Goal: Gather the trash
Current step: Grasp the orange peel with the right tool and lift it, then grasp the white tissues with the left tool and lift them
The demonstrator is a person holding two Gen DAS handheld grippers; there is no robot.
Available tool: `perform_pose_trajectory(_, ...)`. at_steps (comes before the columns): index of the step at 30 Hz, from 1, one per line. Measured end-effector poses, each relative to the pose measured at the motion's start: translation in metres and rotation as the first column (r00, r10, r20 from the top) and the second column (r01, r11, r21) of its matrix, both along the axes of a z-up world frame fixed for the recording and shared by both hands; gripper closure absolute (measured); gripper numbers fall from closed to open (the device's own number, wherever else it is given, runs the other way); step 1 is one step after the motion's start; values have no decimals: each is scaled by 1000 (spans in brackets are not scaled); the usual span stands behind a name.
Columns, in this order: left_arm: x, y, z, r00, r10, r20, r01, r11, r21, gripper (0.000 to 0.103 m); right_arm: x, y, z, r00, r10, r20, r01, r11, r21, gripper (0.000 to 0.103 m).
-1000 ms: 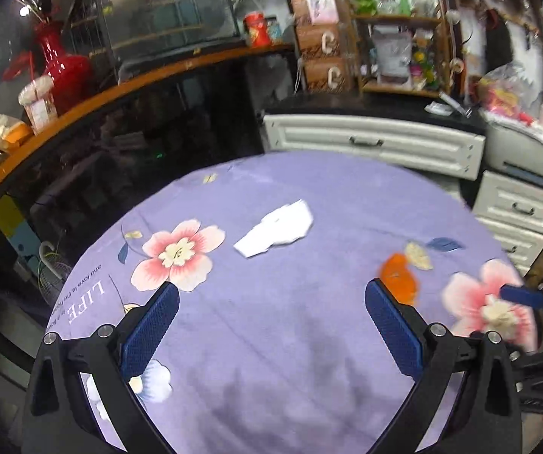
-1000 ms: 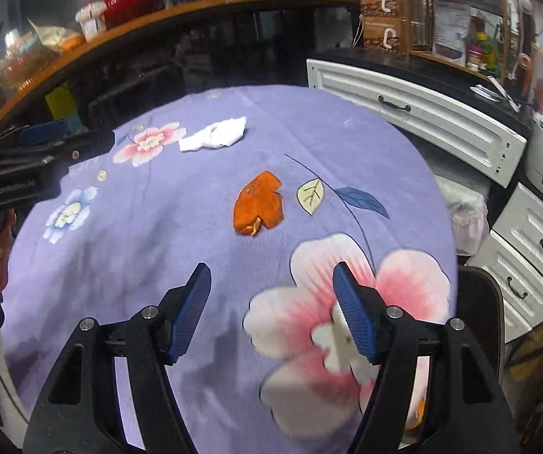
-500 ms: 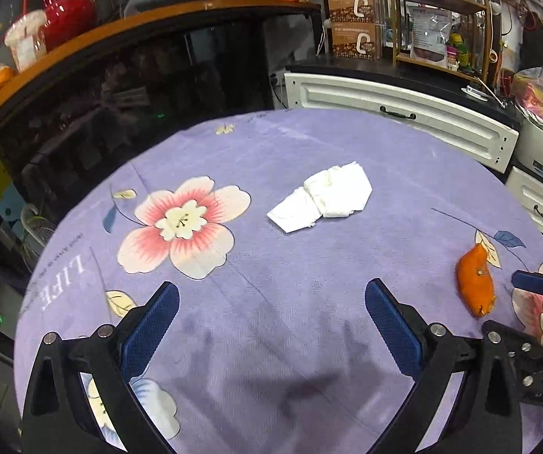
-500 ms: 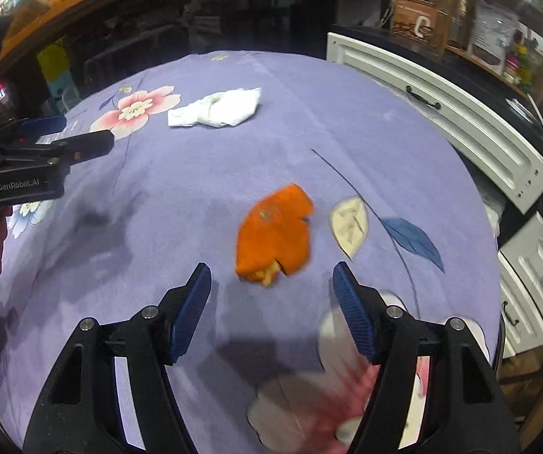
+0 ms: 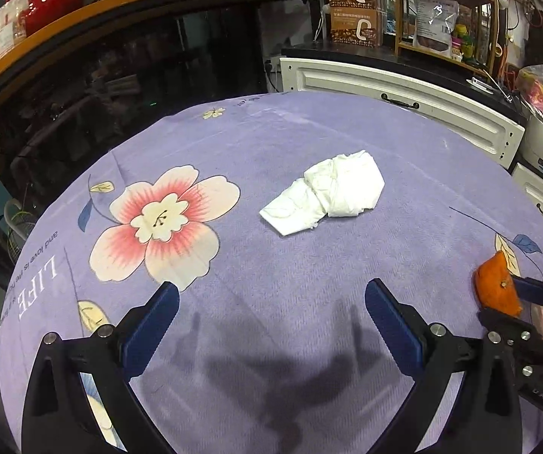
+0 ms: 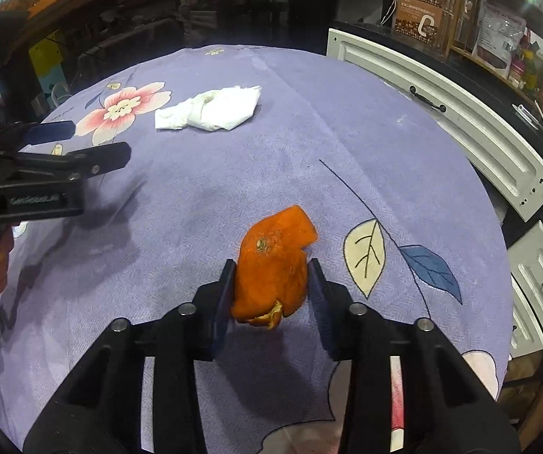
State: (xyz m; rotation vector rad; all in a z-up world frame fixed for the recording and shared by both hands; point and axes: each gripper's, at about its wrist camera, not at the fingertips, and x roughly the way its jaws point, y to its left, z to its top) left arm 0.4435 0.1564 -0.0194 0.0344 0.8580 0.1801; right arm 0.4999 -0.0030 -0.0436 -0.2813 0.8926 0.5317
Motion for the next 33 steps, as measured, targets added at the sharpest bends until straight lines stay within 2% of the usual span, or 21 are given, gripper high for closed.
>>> perform_pose_trajectory(9, 32, 0, -5, 999, -41, -16, 41, 999, -18, 6, -3, -17, 1, 999, -25, -23, 26, 999, 47, 72)
perform_pose_trajectory(14, 58, -11, -12, 996, -79, -45, 79, 997, -5, 6, -5, -18, 0, 999, -28, -17, 29, 998, 50, 72)
perform_pose_trajectory(18, 79, -24, -20, 993, -95, -77, 99, 994, 52, 6, -6, -16, 1, 999, -32, -13, 32, 999, 40, 72)
perform_pose_trajectory(19, 83, -26, -22, 992, -96, -79, 99, 994, 43, 6, -6, -17, 1, 999, -33, -14, 33, 999, 41, 72)
perform_pose_trajectory(22, 86, -26, -24, 992, -100, -72, 98, 995, -29, 20, -6, -17, 1, 999, -35, -13, 36, 998, 47, 72)
perform_pose_trajectory(27, 81, -32, -21, 993, -103, -53, 101, 994, -49, 64, -7, -17, 1, 999, -43, -11, 43, 998, 52, 72)
perform_pose_trajectory(30, 77, -35, -21, 994, -93, -50, 92, 995, -34, 78, -8, -18, 1, 999, -49, -9, 49, 997, 52, 72)
perform_pose_trajectory(33, 72, -34, -21, 995, -82, -49, 80, 996, -45, 84, -7, -18, 1, 999, -54, -10, 54, 997, 56, 72)
